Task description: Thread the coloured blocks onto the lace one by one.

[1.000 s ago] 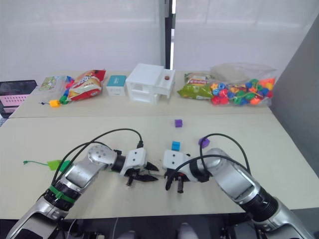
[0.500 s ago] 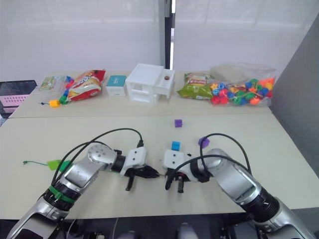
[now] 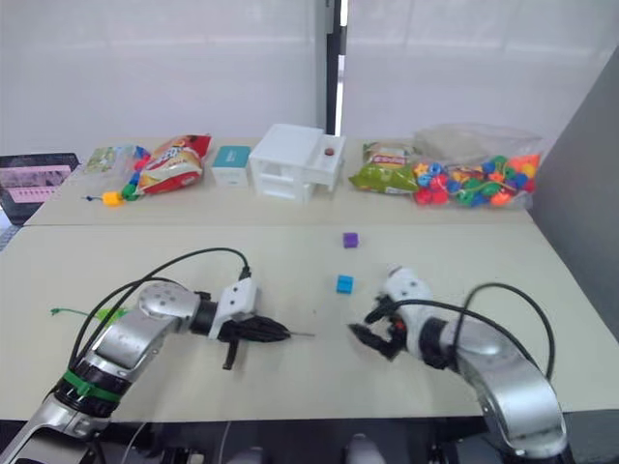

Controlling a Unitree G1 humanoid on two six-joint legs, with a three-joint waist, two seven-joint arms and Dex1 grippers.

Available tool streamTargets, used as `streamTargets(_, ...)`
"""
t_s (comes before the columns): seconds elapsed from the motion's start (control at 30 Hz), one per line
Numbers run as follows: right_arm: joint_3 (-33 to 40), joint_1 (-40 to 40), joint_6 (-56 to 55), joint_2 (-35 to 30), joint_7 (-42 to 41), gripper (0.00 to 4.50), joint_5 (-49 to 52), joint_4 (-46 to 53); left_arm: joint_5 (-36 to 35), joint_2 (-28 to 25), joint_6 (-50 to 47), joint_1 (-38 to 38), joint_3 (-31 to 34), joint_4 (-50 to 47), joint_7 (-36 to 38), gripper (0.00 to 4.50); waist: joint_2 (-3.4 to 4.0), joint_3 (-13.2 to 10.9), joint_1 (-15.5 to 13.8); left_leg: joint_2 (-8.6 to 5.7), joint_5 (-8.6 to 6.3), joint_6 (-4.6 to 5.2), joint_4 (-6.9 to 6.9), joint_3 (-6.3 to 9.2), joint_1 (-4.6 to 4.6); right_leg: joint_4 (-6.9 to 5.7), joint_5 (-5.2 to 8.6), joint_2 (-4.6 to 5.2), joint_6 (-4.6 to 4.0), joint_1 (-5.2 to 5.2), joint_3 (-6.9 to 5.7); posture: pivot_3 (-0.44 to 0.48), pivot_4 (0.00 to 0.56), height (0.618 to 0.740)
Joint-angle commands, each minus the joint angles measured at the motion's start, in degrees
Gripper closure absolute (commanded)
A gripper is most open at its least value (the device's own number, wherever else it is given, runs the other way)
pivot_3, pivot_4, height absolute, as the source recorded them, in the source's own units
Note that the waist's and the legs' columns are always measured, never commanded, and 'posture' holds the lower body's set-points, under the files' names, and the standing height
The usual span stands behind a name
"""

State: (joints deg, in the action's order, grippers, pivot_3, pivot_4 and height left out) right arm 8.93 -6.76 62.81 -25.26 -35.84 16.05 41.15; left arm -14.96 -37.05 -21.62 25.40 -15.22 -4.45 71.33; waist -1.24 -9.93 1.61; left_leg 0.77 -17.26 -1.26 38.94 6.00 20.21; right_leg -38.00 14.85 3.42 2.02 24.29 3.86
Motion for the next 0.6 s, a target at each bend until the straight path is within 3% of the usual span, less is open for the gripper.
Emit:
streamTargets(0.03,3.9,2.5,-3.2,5.2,7.9,0.01,-0.8,2.9,-2.7,-1.3,-2.0,-0.8,3.0,-3.6,-0.3,4.50,0.01,0.0,0.2,0.00,0.00,0.00,-0.01,0.00,0.00,0.00,0.00,0.00,0.00,0.00,0.00,0.000,0.150,0.740)
streamTargets(0.27,1.6,-0.5,-20.7,13.2,21.2,0.01,-8.6,-11.0,-3.5,-2.9,-3.2,-1.4,4.7,-4.1,-0.9,4.50,0.03,0.0,1.0,0.01,0.01,-0.03,-0.02,-0.04,-0.03,0.02,0.00,-0.01,0.00,-0.01,0.02,0.000,0.150,0.740)
streamTargets(0.6,-1.0,-10.7,-40.2,12.2,17.6,0.01,-8.2,-37.8,-4.0,-3.5,-3.2,-2.4,5.2,-5.2,-1.8,4.50,0.04,0.0,1.1,0.01,0.01,-0.02,-0.10,-0.05,-0.04,-0.02,-0.01,0.00,-0.01,0.02,0.03,0.000,0.150,0.740)
